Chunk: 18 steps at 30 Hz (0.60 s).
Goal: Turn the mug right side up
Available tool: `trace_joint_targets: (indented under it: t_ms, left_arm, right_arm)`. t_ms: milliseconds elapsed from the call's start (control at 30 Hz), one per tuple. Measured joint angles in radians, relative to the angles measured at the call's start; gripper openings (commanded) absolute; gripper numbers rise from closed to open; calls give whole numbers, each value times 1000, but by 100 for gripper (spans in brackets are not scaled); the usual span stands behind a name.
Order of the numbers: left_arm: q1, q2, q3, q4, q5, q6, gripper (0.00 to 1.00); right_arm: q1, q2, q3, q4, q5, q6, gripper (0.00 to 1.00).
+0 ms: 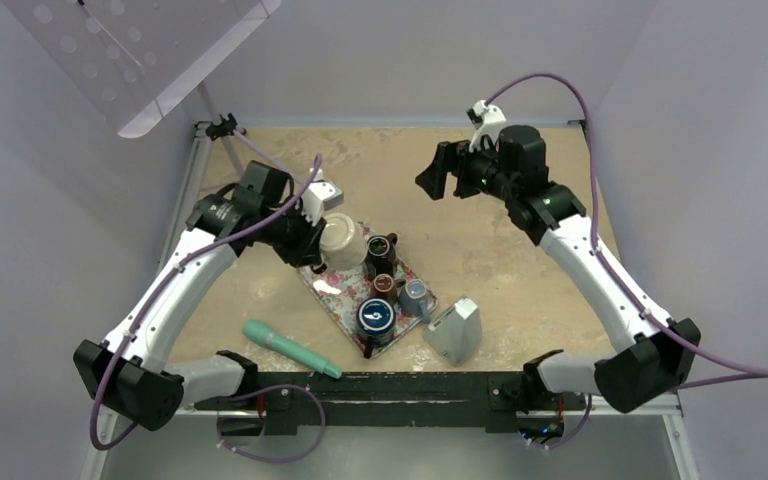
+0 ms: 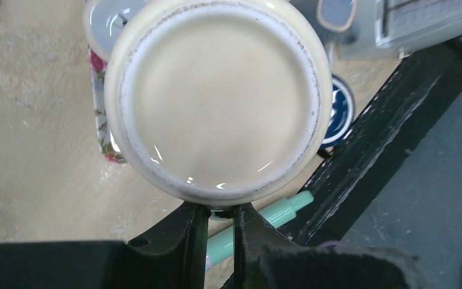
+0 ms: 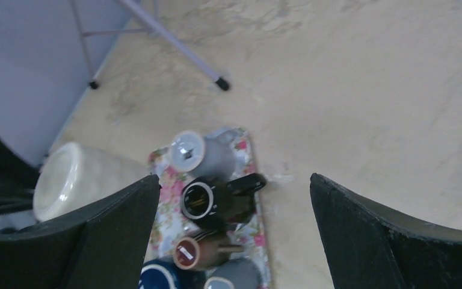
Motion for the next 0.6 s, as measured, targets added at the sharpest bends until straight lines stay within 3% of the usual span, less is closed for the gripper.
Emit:
trace_joint_targets:
  t_ms: [233,367,600]
  left_arm:
    - [2,83,244,-2,172,-231,0]
    - [2,172,378,79,285,-375,0]
    - [-8,222,437,161,377,-502,0]
  right_arm:
    - [19,-238,-358,377,-232,248,99]
    - [19,-285,-419,533,-348,349,99]
    - [20,-282,-548,850,-451,567,93]
